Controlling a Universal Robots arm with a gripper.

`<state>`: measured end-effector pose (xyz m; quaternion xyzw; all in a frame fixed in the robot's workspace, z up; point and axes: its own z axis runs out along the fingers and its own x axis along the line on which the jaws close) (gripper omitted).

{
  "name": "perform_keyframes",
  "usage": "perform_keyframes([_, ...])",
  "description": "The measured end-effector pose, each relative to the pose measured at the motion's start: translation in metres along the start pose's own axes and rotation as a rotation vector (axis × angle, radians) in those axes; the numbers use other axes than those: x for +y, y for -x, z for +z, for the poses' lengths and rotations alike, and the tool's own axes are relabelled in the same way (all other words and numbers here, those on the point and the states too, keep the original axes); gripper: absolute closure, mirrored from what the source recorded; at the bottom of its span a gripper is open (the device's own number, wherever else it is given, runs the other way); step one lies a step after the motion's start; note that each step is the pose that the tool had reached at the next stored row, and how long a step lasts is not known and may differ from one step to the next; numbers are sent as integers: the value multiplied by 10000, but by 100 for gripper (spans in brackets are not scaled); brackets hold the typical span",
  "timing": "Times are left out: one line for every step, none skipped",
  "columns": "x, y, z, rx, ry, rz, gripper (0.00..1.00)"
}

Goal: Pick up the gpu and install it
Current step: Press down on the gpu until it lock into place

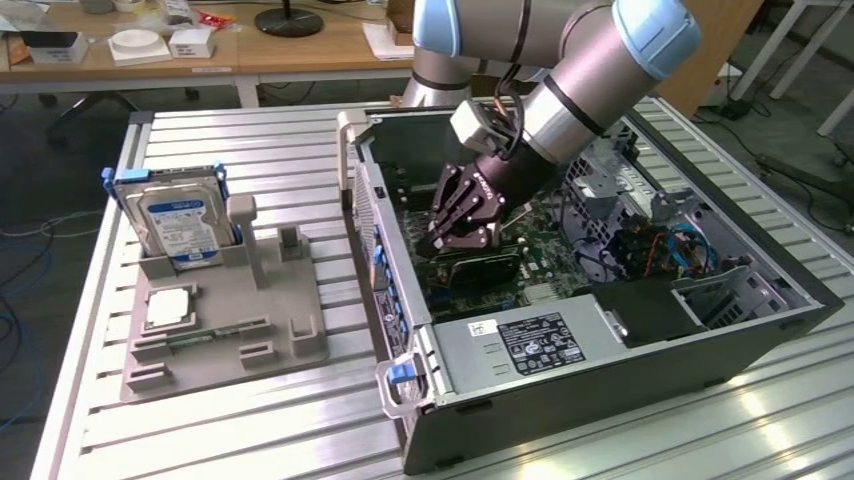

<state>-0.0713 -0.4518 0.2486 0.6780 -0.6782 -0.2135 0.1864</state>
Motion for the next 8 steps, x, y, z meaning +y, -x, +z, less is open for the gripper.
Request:
perform_keyframes([0, 0, 0, 0, 0, 0, 90])
perform_keyframes([0, 0, 0, -1, 0, -1, 90])
perform_keyframes([-1, 1, 1, -2, -1, -1, 90])
perform_keyframes([-1, 1, 1, -2, -1, -1, 90])
perform_keyframes([-1, 1, 1, -3, -1, -1, 90])
perform_keyframes([-1, 1, 1, -3, -1, -1, 90])
perform_keyframes([-1, 1, 1, -3, -1, -1, 90])
perform_keyframes([0, 1, 1, -3, -1, -1, 90])
